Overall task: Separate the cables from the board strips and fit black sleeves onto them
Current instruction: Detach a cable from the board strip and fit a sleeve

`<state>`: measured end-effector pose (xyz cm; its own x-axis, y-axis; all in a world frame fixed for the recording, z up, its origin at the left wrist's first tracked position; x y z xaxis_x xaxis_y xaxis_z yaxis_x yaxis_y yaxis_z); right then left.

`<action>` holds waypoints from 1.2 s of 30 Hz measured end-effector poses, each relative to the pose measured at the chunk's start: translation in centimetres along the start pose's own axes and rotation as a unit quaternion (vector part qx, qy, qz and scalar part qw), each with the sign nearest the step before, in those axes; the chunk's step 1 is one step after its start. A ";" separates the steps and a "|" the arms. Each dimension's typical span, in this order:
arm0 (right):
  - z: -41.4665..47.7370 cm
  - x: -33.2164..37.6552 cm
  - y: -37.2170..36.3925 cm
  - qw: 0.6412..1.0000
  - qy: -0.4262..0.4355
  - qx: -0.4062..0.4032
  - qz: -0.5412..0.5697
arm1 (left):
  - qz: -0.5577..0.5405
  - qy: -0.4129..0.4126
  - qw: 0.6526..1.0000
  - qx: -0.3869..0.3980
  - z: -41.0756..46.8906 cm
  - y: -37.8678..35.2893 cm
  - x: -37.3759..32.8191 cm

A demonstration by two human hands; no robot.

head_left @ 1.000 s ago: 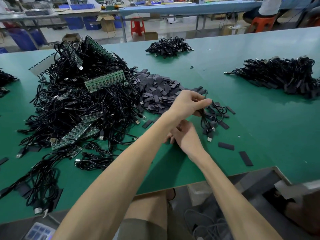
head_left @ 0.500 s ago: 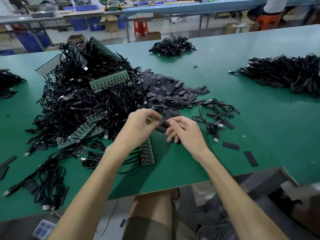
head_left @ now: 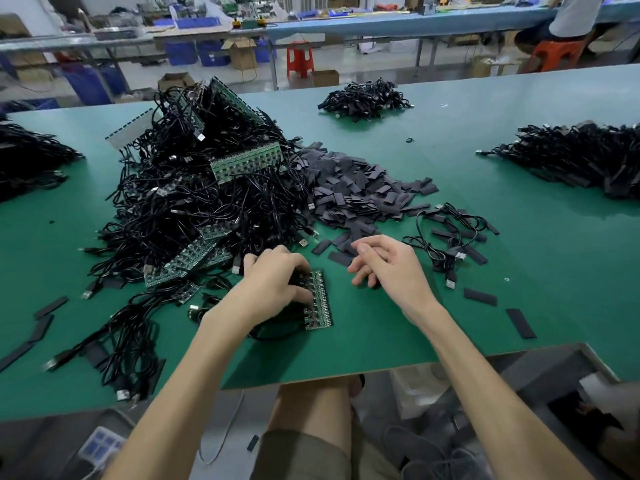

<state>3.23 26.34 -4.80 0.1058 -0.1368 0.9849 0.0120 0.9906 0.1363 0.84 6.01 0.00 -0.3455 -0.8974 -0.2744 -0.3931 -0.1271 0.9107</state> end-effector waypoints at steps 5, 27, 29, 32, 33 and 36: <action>-0.1 0.3 -0.2 0.999 0.008 0.041 -0.001 | -0.109 -0.028 0.993 -0.045 0.4 0.1 -0.3; 0.1 -0.1 -0.4 0.996 0.000 0.069 -0.047 | -0.279 -0.092 0.942 -0.162 3.4 -0.5 -3.1; 0.1 -0.2 -0.3 0.997 -0.004 0.068 -0.043 | -0.285 -0.073 0.941 -0.169 3.6 -1.0 -3.3; -0.1 -0.1 -0.3 0.997 -0.006 0.062 -0.048 | -0.297 -0.051 0.938 -0.173 3.7 -1.6 -3.6; -0.1 -0.1 -0.3 0.997 -0.007 0.060 -0.051 | -0.300 -0.047 0.936 -0.176 3.7 -1.7 -3.6; -0.1 -0.1 -0.3 0.997 -0.009 0.059 -0.052 | -0.309 -0.039 0.931 -0.190 3.4 -1.9 -3.8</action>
<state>3.30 26.01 -4.94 0.0913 -0.2398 0.9665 -0.0949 0.9641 0.2481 -0.01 11.11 -1.77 -0.2197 -0.5721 -0.7902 -0.2130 -0.7623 0.6112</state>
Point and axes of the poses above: each hand's wrist, its own z-axis towards the middle knuckle, its own y-axis out of the back of the hand, x = y × z, the point moved 4 cm from there along z, towards the middle knuckle, and after that the axes turned 9 degrees about x, right-handed, at the moved point
